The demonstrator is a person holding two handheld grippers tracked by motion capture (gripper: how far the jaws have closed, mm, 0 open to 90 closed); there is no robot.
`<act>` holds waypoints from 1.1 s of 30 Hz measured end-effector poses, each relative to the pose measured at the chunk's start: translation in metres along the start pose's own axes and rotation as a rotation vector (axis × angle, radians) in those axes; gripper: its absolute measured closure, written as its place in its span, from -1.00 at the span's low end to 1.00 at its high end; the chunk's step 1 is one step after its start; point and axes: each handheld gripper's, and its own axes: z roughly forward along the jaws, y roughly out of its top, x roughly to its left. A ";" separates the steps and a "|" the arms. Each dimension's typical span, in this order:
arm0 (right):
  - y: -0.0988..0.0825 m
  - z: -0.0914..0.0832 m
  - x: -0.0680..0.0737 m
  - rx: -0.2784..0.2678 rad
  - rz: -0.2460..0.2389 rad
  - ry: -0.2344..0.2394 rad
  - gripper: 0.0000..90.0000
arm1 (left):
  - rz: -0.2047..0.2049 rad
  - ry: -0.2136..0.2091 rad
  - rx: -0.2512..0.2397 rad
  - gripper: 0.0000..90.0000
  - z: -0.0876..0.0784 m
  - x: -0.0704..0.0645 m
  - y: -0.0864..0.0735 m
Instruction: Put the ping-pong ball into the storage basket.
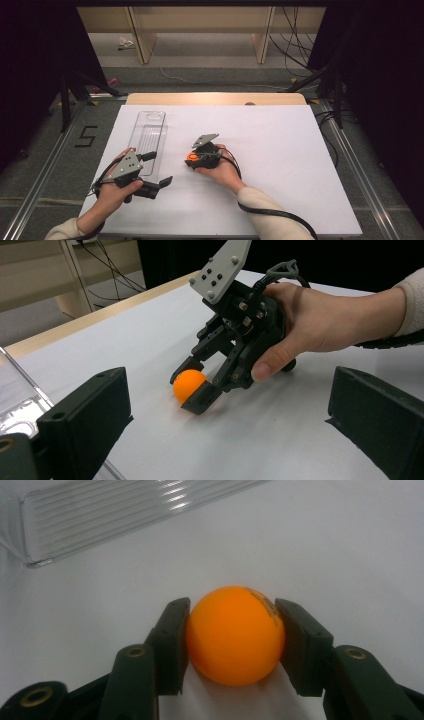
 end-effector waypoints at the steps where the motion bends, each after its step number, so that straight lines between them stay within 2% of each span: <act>1: 0.000 0.000 0.000 0.000 0.000 0.000 0.14 | 0.001 0.000 0.000 -0.93 0.000 0.000 0.000; 22: 0.009 -0.017 -0.004 -0.055 0.012 -0.015 0.14 | 0.000 0.000 -0.001 -0.93 0.000 0.000 0.000; 33: 0.011 -0.022 -0.005 -0.065 0.014 -0.020 0.14 | 0.001 0.000 -0.001 -0.93 0.000 0.000 0.000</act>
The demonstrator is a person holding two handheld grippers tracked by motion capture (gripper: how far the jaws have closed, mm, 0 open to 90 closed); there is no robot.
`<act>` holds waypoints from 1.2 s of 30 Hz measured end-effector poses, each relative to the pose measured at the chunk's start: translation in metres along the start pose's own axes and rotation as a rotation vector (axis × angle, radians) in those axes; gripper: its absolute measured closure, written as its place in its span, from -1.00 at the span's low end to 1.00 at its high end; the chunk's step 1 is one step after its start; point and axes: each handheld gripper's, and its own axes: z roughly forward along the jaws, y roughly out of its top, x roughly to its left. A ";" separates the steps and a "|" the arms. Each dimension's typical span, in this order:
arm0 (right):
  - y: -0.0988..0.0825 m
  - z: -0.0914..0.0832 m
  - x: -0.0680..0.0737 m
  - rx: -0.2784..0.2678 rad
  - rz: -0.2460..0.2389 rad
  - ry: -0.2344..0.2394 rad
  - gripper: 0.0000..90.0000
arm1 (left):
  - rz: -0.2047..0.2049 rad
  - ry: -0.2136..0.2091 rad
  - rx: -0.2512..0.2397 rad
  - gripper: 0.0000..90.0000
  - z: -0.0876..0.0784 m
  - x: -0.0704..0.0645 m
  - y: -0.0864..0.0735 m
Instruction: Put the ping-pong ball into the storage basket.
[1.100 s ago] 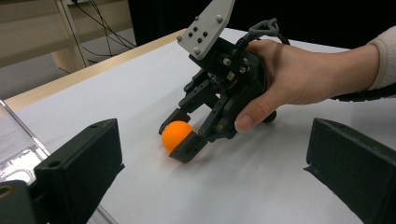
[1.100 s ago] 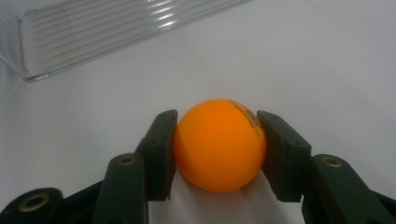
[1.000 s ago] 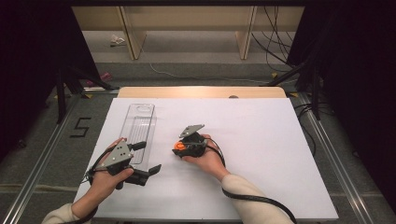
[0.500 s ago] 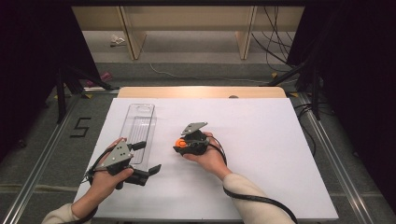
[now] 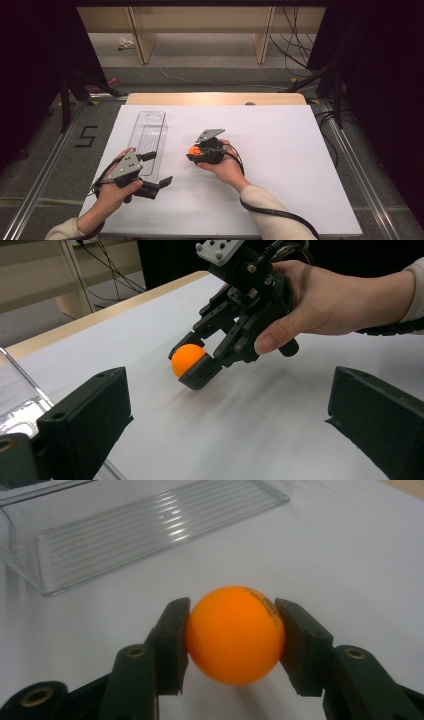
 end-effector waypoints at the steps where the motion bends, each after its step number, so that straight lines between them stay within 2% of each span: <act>1: 0.000 0.000 0.000 -0.001 0.003 0.000 0.14 | 0.000 0.000 0.000 -0.93 0.000 0.000 0.000; 36: 0.013 -0.016 -0.006 -0.055 0.009 -0.022 0.14 | 0.000 0.000 0.001 -0.93 0.000 0.000 0.000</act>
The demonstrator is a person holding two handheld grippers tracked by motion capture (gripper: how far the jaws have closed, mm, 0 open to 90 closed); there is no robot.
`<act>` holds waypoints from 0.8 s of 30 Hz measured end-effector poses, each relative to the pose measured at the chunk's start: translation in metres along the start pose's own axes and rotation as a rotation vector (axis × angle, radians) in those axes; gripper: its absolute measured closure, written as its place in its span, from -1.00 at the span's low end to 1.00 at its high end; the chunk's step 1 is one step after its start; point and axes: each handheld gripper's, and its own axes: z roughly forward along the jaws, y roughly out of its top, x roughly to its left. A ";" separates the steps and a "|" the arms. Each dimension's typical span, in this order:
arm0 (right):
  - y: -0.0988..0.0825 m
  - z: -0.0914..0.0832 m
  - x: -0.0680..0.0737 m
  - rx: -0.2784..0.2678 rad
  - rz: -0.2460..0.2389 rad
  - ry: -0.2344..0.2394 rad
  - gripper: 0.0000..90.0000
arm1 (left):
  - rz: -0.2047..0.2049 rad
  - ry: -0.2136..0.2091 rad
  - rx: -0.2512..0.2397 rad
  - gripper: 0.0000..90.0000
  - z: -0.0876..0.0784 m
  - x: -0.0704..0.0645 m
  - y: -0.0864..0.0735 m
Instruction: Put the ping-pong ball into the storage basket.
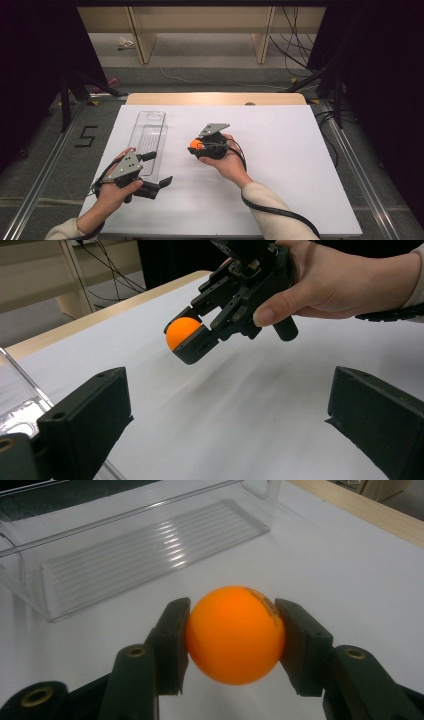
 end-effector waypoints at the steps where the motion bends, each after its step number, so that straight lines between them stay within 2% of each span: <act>1: 0.000 0.000 0.000 -0.001 0.000 0.000 0.14 | 0.000 0.000 0.000 -0.93 0.000 0.000 0.000; 24: 0.007 -0.005 0.000 -0.023 -0.002 -0.004 0.14 | 0.003 -0.002 0.002 -0.93 0.000 0.000 0.000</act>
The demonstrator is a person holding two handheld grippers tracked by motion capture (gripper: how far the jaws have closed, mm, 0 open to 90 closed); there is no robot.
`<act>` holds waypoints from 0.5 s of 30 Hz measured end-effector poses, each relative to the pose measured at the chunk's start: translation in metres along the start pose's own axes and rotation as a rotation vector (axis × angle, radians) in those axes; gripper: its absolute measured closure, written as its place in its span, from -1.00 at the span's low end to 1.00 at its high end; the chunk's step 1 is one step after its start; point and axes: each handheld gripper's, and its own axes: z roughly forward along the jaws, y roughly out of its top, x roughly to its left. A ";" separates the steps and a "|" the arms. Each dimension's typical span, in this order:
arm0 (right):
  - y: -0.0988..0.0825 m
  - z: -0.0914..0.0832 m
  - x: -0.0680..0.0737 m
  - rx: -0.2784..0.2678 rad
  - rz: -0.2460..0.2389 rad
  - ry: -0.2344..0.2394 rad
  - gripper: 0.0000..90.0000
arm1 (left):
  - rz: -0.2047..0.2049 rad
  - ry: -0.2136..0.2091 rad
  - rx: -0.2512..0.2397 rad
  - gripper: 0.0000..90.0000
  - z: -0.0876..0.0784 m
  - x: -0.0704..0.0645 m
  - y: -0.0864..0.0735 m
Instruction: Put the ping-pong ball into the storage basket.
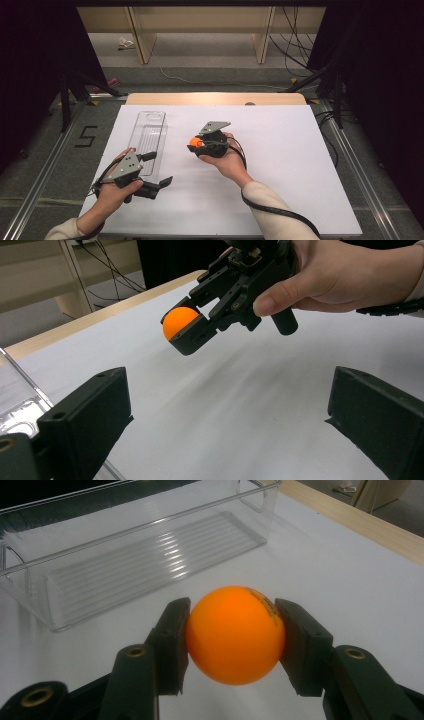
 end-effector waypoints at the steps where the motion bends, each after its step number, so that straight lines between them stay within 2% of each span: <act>1: 0.001 0.000 0.000 -0.004 -0.001 0.000 0.14 | 0.000 0.001 0.000 -0.93 0.000 0.000 0.000; 15: 0.004 -0.004 -0.001 -0.016 -0.001 -0.004 0.14 | 0.001 0.000 0.001 -0.93 0.000 0.000 0.000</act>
